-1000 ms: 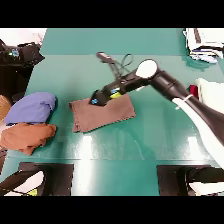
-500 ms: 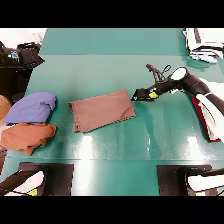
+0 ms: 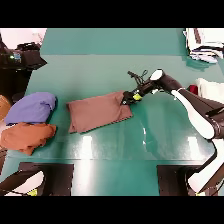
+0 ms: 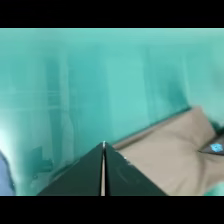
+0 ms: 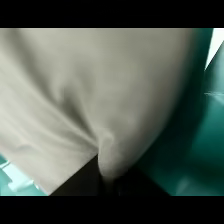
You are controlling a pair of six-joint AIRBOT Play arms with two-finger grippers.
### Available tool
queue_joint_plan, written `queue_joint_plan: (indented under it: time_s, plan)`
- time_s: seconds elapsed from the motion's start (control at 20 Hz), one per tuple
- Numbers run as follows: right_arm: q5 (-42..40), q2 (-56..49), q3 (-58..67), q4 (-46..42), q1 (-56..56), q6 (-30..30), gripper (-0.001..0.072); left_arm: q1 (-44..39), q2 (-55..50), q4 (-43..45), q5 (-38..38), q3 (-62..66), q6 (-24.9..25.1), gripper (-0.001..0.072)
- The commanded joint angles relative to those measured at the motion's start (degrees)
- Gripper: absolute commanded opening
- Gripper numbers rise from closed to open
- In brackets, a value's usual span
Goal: Fold the shirts.
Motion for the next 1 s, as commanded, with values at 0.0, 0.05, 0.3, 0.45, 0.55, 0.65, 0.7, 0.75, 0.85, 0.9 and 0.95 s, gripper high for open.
queue_joint_plan:
  time_s: [0.0,0.05,0.3,0.45,0.55,0.65,0.7,0.75,0.85,0.9,0.95]
  plan:
    - [1.4,-1.5,4.3,1.1,2.5,-1.2,0.0017,-4.5,-0.1,-0.1,0.3,0.0,0.0,0.0024]
    - [1.6,-1.2,5.2,1.0,2.4,-1.2,0.0017,-6.4,-0.2,-0.1,1.1,-0.1,0.0,0.0025]
    - [-0.1,7.6,5.7,0.5,-6.8,-1.1,0.0017,-13.7,-0.2,-0.3,2.6,-0.1,-0.5,0.0024]
    - [-0.9,14.3,5.7,0.5,-18.2,-1.0,0.0017,-16.5,-0.2,-0.3,3.6,-0.1,-1.3,0.0024]
    - [-2.7,18.1,5.7,0.5,-27.2,-1.0,0.0017,-18.5,-0.2,-0.3,5.5,-0.1,-2.1,0.0025]
    - [-4.6,21.0,5.7,0.5,-36.2,0.7,0.0017,-20.6,-0.2,-0.3,7.7,-0.1,-2.2,0.0024]
    - [-5.8,22.0,5.7,0.5,-40.5,1.4,0.0017,-21.6,-0.2,-0.3,8.8,-0.1,-2.8,0.0024]
    - [-6.8,22.6,5.7,0.5,-45.0,1.7,0.0017,-22.4,-0.3,-0.3,9.9,-0.1,-3.5,0.0024]
    - [-6.9,23.0,5.7,0.5,-52.5,4.8,0.0017,-24.0,-0.5,-0.3,11.6,-0.1,-3.7,0.0025]
    - [-6.6,23.0,5.7,0.5,-55.6,5.6,0.0017,-24.7,-0.5,-0.3,12.2,-0.1,-3.8,0.0024]
    - [-6.6,23.0,5.7,0.5,-58.2,5.6,0.0017,-25.2,-0.5,-0.3,12.8,-0.1,-4.7,0.0024]
